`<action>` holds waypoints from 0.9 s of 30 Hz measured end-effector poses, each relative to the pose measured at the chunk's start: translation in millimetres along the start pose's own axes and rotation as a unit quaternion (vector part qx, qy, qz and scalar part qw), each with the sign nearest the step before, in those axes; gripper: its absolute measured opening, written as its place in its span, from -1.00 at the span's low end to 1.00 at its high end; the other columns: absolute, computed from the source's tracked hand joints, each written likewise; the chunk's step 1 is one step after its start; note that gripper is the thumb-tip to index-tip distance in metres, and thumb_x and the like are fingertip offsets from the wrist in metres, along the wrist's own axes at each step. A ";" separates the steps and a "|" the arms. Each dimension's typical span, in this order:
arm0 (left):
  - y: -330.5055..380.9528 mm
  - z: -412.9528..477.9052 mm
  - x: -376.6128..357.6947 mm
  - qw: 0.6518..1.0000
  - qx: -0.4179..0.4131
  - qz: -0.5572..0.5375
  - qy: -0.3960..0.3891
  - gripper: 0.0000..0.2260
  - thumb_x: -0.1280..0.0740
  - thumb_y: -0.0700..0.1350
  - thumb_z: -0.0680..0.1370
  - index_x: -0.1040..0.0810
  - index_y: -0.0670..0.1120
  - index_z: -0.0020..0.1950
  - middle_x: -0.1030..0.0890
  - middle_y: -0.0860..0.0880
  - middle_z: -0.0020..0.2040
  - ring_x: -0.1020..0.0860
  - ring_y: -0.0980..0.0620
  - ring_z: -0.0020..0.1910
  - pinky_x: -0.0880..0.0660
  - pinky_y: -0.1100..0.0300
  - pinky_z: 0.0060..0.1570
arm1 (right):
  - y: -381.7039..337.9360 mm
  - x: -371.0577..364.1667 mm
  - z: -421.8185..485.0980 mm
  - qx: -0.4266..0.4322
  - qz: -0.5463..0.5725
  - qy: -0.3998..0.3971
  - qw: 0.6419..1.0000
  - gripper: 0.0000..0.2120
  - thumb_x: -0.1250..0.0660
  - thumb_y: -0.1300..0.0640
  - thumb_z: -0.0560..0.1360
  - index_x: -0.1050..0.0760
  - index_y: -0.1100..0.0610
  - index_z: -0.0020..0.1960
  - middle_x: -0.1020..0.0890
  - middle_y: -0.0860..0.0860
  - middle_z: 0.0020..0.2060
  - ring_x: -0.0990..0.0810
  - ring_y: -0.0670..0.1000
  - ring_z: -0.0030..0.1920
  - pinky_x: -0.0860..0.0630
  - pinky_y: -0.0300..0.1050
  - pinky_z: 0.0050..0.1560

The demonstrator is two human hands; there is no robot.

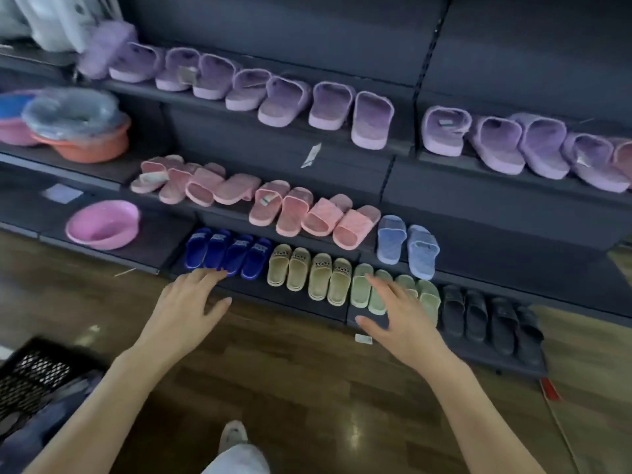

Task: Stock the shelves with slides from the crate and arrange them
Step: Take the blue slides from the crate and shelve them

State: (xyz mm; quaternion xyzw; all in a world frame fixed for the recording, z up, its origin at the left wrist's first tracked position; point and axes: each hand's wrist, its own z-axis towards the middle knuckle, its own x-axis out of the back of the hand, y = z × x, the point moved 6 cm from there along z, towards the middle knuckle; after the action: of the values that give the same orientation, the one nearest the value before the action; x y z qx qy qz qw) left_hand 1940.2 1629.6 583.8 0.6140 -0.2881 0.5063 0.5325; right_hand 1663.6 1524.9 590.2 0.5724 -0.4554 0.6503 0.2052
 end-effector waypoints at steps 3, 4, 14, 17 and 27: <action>-32.4 -26.4 20.2 0.999 0.042 0.024 0.021 -0.57 -0.27 0.02 0.54 -0.36 -0.03 0.39 -0.43 -0.04 0.34 -0.36 -0.06 0.33 -0.27 0.01 0.30 | -33.5 -5.9 12.8 0.048 -0.015 -0.003 0.999 -0.37 -0.21 -0.15 0.52 -0.03 -0.07 0.50 -0.22 -0.08 0.45 -0.21 -0.01 0.42 -0.18 -0.10 0.37; -44.0 -33.9 26.8 0.998 0.054 0.027 0.028 -0.57 -0.27 0.02 0.54 -0.36 -0.02 0.39 -0.43 -0.03 0.33 -0.36 -0.05 0.33 -0.27 0.02 0.29 | -45.7 -7.4 17.8 0.062 -0.021 -0.004 0.998 -0.37 -0.21 -0.16 0.52 -0.03 -0.08 0.50 -0.22 -0.09 0.45 -0.21 -0.02 0.42 -0.18 -0.10 0.38; -174.7 -99.5 102.2 0.979 0.171 0.045 0.104 -0.57 -0.25 0.04 0.54 -0.36 -0.01 0.40 -0.41 0.01 0.34 -0.34 -0.05 0.34 -0.24 0.04 0.31 | -225.1 -38.7 86.5 0.212 -0.045 -0.035 0.976 -0.35 -0.20 -0.17 0.52 -0.03 -0.05 0.50 -0.21 -0.08 0.46 -0.20 -0.03 0.44 -0.18 -0.05 0.42; -222.0 -124.2 128.0 0.966 0.218 0.057 0.125 -0.57 -0.27 0.03 0.54 -0.37 -0.01 0.39 -0.42 0.01 0.34 -0.35 -0.05 0.34 -0.23 0.04 0.31 | -295.1 -61.7 103.9 0.277 -0.065 -0.045 0.958 -0.36 -0.18 -0.19 0.52 -0.03 -0.05 0.51 -0.19 -0.07 0.47 -0.16 -0.03 0.46 -0.13 -0.04 0.44; -356.7 -216.2 174.5 0.921 0.348 0.091 0.153 -0.63 -0.31 0.06 0.45 -0.53 -0.02 0.21 -0.57 -0.02 0.15 -0.51 -0.15 0.16 -0.40 -0.08 0.12 | -469.8 -149.8 125.9 0.395 -0.057 -0.101 0.911 -0.38 -0.17 -0.19 0.53 -0.03 -0.07 0.50 -0.19 -0.08 0.47 -0.12 -0.06 0.47 -0.07 -0.08 0.44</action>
State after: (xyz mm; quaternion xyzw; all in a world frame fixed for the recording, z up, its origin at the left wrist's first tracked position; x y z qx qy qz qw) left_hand 2246.7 1961.6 599.5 0.6465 -0.0635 0.7088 0.2748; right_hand 2143.1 1694.3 609.7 0.6943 -0.1459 0.7032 -0.0478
